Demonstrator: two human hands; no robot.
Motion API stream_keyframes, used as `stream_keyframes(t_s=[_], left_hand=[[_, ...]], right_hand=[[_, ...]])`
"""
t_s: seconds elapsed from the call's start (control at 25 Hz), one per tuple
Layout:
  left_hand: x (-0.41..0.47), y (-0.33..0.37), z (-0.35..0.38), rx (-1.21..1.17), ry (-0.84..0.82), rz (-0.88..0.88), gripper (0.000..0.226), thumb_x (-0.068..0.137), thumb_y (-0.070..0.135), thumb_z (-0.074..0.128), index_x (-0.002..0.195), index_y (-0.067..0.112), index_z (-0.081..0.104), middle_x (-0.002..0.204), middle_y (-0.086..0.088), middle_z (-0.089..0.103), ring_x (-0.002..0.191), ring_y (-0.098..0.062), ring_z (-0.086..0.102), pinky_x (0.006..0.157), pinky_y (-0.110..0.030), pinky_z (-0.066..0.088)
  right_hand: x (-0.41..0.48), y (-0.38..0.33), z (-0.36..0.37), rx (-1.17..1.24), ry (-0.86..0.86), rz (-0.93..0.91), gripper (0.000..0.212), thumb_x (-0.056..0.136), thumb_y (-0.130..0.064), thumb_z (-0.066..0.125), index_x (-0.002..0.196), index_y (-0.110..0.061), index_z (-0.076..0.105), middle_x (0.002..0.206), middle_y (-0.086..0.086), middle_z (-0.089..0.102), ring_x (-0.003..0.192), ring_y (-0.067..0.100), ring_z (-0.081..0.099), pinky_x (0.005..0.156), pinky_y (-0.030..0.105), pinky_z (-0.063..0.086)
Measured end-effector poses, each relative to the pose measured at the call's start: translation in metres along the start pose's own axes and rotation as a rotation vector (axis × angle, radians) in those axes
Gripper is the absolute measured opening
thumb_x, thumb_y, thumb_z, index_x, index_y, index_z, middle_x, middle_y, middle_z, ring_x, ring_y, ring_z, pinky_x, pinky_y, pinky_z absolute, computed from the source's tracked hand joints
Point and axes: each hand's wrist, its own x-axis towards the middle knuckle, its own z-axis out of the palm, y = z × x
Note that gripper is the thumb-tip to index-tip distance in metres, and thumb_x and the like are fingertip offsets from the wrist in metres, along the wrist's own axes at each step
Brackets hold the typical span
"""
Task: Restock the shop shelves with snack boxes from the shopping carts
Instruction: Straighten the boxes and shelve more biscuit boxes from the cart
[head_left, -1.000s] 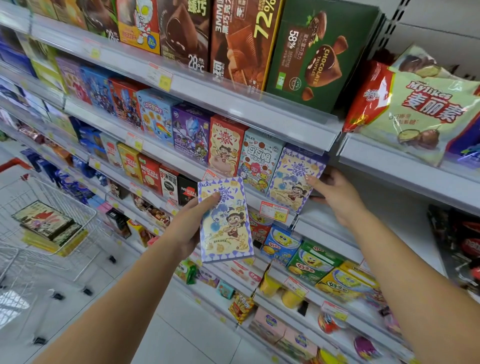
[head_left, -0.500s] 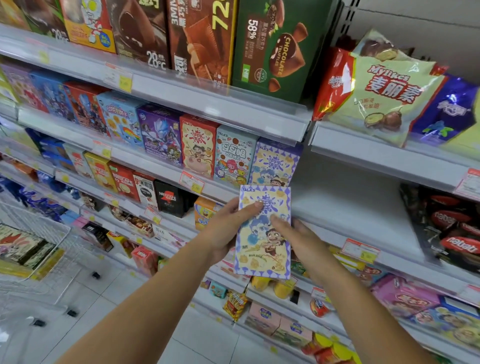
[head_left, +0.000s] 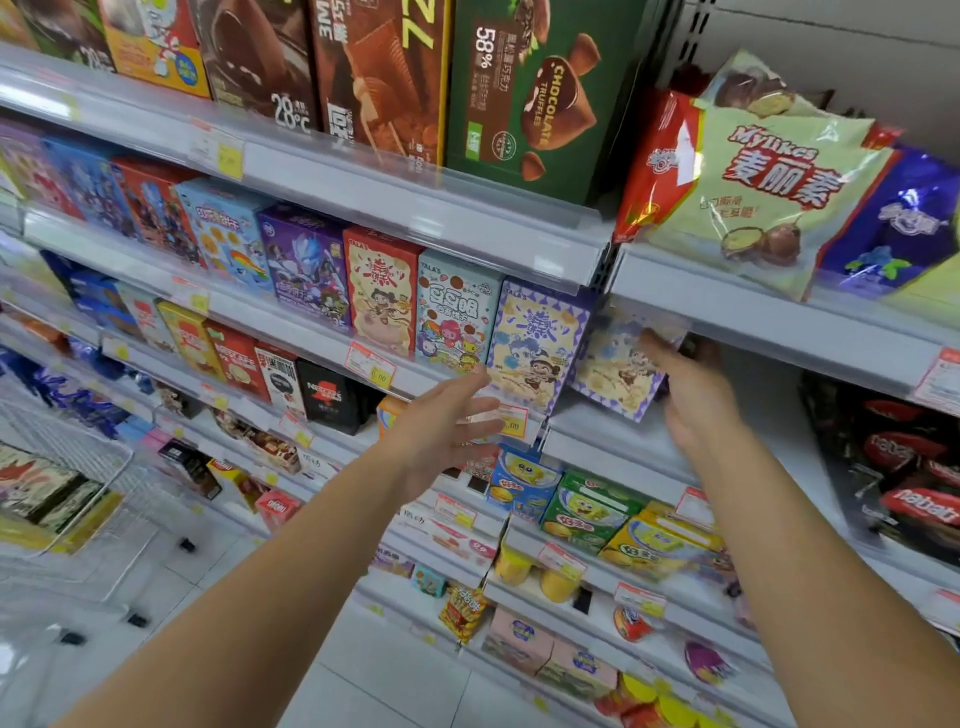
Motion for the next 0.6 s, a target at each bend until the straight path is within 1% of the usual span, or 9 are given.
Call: stream_keyframes(t_s=[0.04,0.08,0.16,0.24,0.32,0.36,0.44,0.52,0.6], left_hand=[[0.001,0.001,-0.001,-0.007,0.010,0.001,0.054,0.096,0.049,0.053,0.142,0.022,0.047,0.133,-0.004,0.059,0.116,-0.025,0.063,0.093,-0.042,0.055],[0.003,0.002,-0.002,-0.018,0.019,0.002,0.054,0.096,0.049,0.052,0.142,0.021,0.046,0.133,-0.005,0.059,0.116,-0.026,0.062,0.092,-0.040,0.055],[0.006,0.002,0.000,-0.041,0.022,-0.006,0.055,0.097,0.050,0.051,0.143,0.021,0.045,0.134,-0.005,0.059,0.117,-0.026,0.061,0.092,-0.040,0.055],[0.009,0.001,0.005,-0.053,0.007,-0.013,0.054,0.098,0.051,0.049,0.143,0.022,0.046,0.135,-0.005,0.058,0.118,-0.026,0.061,0.097,-0.043,0.053],[0.014,0.001,0.012,-0.066,0.001,-0.014,0.052,0.097,0.051,0.049,0.141,0.023,0.049,0.135,-0.005,0.058,0.117,-0.027,0.062,0.099,-0.046,0.052],[0.016,0.002,0.014,-0.074,0.001,-0.016,0.051,0.097,0.052,0.049,0.139,0.023,0.050,0.135,-0.006,0.057,0.116,-0.028,0.062,0.099,-0.047,0.052],[0.021,0.002,0.020,-0.084,0.005,-0.012,0.051,0.097,0.053,0.048,0.138,0.022,0.052,0.135,-0.008,0.057,0.116,-0.029,0.062,0.098,-0.047,0.052],[0.024,0.000,0.024,-0.089,0.007,-0.005,0.052,0.097,0.053,0.048,0.138,0.022,0.051,0.135,-0.009,0.056,0.117,-0.030,0.061,0.099,-0.048,0.052],[0.026,0.000,0.027,-0.089,0.013,-0.004,0.051,0.097,0.053,0.048,0.138,0.023,0.052,0.135,-0.009,0.056,0.118,-0.030,0.061,0.098,-0.048,0.052]], right_hand=[[0.007,0.001,0.003,0.013,0.001,0.001,0.038,0.086,-0.006,0.069,0.118,-0.017,0.051,0.099,-0.001,0.069,0.077,0.012,0.070,0.066,0.030,0.056],[0.013,0.002,0.006,0.007,-0.017,0.007,0.031,0.087,-0.004,0.068,0.112,-0.016,0.053,0.093,-0.002,0.071,0.074,0.011,0.070,0.062,0.028,0.057],[0.020,0.008,0.013,-0.024,-0.092,0.039,0.016,0.089,-0.002,0.061,0.093,-0.016,0.055,0.074,-0.005,0.071,0.067,0.011,0.068,0.056,0.023,0.054],[0.024,0.016,0.024,0.015,-0.130,0.094,0.010,0.086,-0.007,0.051,0.081,-0.016,0.052,0.064,-0.004,0.064,0.060,0.012,0.058,0.056,0.023,0.045],[0.026,0.023,0.034,0.104,-0.156,0.150,0.011,0.083,-0.012,0.042,0.073,-0.017,0.046,0.058,-0.002,0.057,0.055,0.013,0.049,0.055,0.026,0.035],[0.028,0.027,0.040,0.153,-0.165,0.168,0.012,0.081,-0.015,0.040,0.070,-0.018,0.043,0.057,-0.001,0.053,0.056,0.014,0.044,0.055,0.027,0.032],[0.027,0.030,0.051,0.190,-0.179,0.173,0.015,0.084,-0.018,0.036,0.070,-0.020,0.042,0.064,0.001,0.050,0.062,0.016,0.039,0.058,0.029,0.029],[0.025,0.033,0.057,0.169,-0.206,0.172,0.027,0.094,-0.018,0.029,0.072,-0.021,0.045,0.069,0.001,0.055,0.064,0.014,0.044,0.061,0.029,0.032],[0.021,0.034,0.061,0.152,-0.217,0.174,0.034,0.099,-0.020,0.024,0.074,-0.020,0.048,0.071,0.000,0.060,0.065,0.013,0.048,0.063,0.028,0.035]])
